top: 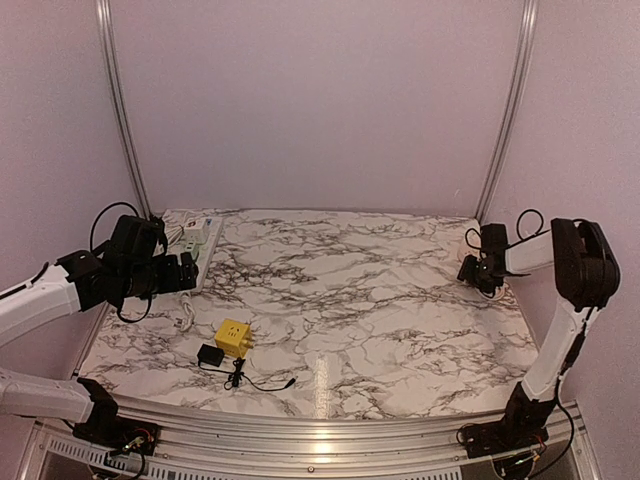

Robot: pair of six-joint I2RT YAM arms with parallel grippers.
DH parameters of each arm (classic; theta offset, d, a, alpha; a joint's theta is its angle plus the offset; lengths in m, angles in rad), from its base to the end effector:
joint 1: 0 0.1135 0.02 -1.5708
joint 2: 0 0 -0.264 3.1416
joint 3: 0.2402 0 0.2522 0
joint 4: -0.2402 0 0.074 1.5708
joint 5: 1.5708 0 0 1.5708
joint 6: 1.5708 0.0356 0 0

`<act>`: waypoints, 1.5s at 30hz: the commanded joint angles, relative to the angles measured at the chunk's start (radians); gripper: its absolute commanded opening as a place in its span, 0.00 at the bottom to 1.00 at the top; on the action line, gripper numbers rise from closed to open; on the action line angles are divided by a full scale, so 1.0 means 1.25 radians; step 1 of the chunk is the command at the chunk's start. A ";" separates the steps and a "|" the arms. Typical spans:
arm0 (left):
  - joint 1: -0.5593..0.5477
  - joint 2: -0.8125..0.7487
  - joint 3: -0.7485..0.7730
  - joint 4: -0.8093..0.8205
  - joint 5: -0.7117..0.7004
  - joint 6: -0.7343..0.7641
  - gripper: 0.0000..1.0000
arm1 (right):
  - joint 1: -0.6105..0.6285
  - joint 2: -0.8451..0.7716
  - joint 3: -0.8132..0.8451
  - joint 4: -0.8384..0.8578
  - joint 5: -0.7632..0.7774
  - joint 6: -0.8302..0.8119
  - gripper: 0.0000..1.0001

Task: Insert the plug

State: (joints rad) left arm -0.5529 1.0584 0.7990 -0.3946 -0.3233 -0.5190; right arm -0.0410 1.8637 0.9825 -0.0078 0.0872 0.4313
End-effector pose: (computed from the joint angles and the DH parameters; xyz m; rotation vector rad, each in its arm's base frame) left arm 0.2002 -0.1102 0.2732 -0.1390 2.1918 -0.2447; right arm 0.3669 -0.0182 0.1304 0.6116 2.3788 0.0638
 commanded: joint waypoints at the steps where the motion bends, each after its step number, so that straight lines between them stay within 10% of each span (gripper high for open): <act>1: -0.003 -0.015 -0.012 -0.005 -0.001 -0.014 0.99 | 0.010 -0.017 -0.008 -0.037 -0.032 -0.006 0.52; 26: -0.004 -0.048 -0.028 -0.012 0.000 -0.017 0.99 | 0.399 -0.093 -0.019 -0.109 0.093 -0.048 0.41; 45: -0.035 -0.117 -0.145 0.025 0.046 -0.085 0.99 | 0.806 -0.010 0.120 -0.116 0.135 0.170 0.50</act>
State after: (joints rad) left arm -0.5701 0.9226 0.6521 -0.3889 -0.2958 -0.5941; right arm 0.9031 1.8107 1.0401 -0.1585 0.2619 0.5594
